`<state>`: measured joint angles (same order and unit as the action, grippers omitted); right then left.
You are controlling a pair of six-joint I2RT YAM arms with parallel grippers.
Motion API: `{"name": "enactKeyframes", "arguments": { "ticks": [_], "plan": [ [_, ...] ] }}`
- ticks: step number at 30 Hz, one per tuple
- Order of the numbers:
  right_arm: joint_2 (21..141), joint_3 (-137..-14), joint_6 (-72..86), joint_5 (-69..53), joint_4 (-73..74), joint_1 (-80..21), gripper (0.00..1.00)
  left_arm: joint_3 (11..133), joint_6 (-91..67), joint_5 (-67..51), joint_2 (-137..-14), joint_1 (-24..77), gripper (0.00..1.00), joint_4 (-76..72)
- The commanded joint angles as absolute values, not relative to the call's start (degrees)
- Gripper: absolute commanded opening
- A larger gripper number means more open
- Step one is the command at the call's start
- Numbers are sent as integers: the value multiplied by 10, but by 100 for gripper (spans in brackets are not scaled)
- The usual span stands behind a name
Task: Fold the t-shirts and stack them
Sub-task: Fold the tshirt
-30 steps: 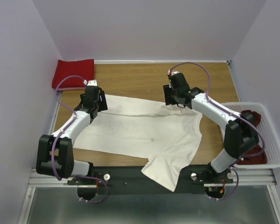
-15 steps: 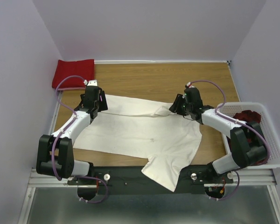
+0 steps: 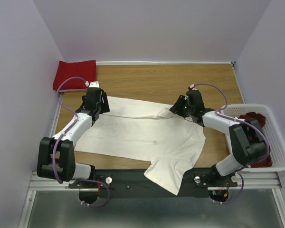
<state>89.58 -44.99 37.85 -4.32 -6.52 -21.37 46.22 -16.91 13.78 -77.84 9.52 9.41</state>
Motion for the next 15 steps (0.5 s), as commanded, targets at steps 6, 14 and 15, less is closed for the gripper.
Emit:
{"name": "enactKeyframes", "arguments": {
  "ticks": [6, 14, 15],
  "plan": [
    [918, -421, 415, -39, -105, -212, 45, 477, -161, 127, -779, 98, 78, 91],
    [935, -416, 424, -52, -130, -211, 45, 476, -161, 127, -780, 98, 78, 91],
    [936, -416, 425, -53, -134, -212, 45, 476, -160, 126, -781, 98, 78, 91]
  ]
}}
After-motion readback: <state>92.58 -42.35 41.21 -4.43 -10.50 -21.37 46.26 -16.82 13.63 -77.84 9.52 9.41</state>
